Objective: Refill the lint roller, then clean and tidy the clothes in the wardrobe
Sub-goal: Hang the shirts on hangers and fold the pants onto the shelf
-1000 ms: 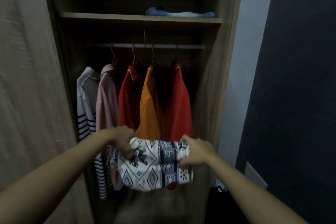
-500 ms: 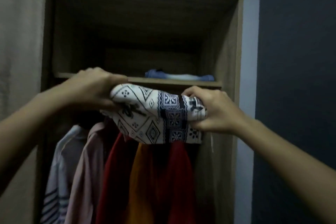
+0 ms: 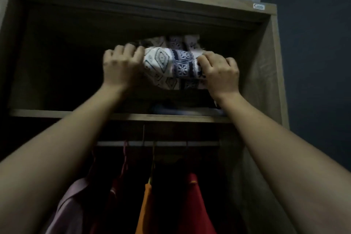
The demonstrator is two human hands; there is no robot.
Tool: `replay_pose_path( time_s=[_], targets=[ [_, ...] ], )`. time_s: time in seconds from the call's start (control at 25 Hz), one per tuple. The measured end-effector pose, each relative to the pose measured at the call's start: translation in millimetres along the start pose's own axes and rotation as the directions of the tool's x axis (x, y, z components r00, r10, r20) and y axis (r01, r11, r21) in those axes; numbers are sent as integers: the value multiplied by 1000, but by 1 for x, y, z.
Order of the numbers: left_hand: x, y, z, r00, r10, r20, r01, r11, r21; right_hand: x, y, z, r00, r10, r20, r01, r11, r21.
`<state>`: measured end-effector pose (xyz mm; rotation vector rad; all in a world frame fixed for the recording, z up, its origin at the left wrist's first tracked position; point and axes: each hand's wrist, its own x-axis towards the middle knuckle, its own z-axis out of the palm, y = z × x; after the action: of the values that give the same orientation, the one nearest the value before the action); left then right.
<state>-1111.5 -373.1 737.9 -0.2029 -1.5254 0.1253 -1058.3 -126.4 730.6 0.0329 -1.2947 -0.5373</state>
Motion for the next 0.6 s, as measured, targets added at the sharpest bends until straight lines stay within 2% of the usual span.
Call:
replay_pose_path(
  time_s=[0.04,0.12,0.2,0.24,0.32,0.4,0.44,0.56,0.6],
  targets=[
    [5,15,8,999,24,-30,-23,999,30,-5,8,11,999,26,38,-26,1000,7],
    [7,45,20,986,164,43,-161,985,-65,-20,24,26,964,4,264,7,999,-42],
    [5,63,27,876,367,312,-312,926,-211,-32,35,30,823,-60,565,105,993,-48],
    [6,65,28,835,401,378,-328,913,-243,-35,39,29,743,-80,665,92,996,16],
    [14,59,30,794,379,476,-222,908,-354,-26,46,24,608,-97,788,-39,988,151],
    [22,49,26,713,394,580,-67,862,-503,-10,51,18,478,-110,872,-111,977,184],
    [27,46,23,702,405,586,-51,849,-526,-4,52,16,463,-116,878,-48,987,156],
    [27,58,17,821,416,390,-270,886,-377,-3,55,21,605,-68,794,235,967,-96],
    [24,67,19,822,436,366,-304,880,-364,-5,56,22,601,-55,797,270,953,-138]
  ],
)
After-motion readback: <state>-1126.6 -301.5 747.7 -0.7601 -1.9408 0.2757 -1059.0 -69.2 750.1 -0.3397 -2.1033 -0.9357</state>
